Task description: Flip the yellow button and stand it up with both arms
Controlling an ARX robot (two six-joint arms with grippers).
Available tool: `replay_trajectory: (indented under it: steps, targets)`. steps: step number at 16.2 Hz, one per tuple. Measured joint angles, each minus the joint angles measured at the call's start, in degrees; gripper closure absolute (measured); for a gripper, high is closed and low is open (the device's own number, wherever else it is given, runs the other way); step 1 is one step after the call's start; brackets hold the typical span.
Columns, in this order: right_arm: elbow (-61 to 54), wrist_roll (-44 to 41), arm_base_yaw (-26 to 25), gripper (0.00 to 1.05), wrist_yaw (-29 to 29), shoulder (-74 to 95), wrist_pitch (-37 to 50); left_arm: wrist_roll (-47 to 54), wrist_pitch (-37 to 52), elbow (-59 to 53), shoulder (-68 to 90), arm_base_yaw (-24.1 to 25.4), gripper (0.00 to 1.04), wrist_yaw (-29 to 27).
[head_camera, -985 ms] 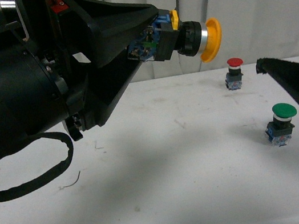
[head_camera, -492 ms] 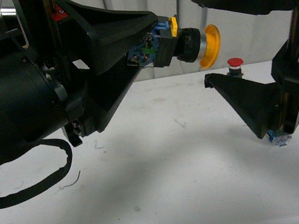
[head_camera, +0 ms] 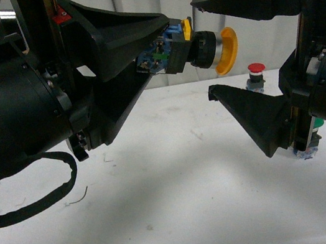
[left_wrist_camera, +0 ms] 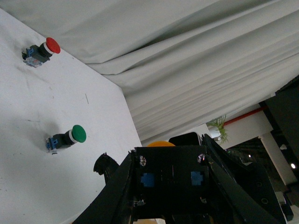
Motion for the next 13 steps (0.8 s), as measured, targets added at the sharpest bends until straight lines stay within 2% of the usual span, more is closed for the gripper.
replay_trajectory:
  steps: [5,6,7,8,13]
  targets:
    - [0.35,1.20,0.37,0.06,0.50,0.20,0.00,-0.02,-0.02,-0.26,0.00,0.07,0.69,-0.15]
    - [0.35,1.90,0.44,0.23,0.79,0.31,0.00,-0.20,-0.02,-0.26,0.00,0.07,0.69,-0.20]
    - [0.35,1.88,1.14,0.58,0.46,0.37,0.07,-0.26,-0.11,-0.26,0.00,0.09,0.69,-0.31]
    - [0.39,2.73,1.11,0.68,0.24,0.37,0.42,-1.42,-0.20,-0.26,0.00,0.37,0.69,-0.15]
    - [0.39,2.78,1.05,0.69,0.17,0.37,0.39,-1.60,-0.22,-0.26,0.00,0.55,0.69,-0.07]
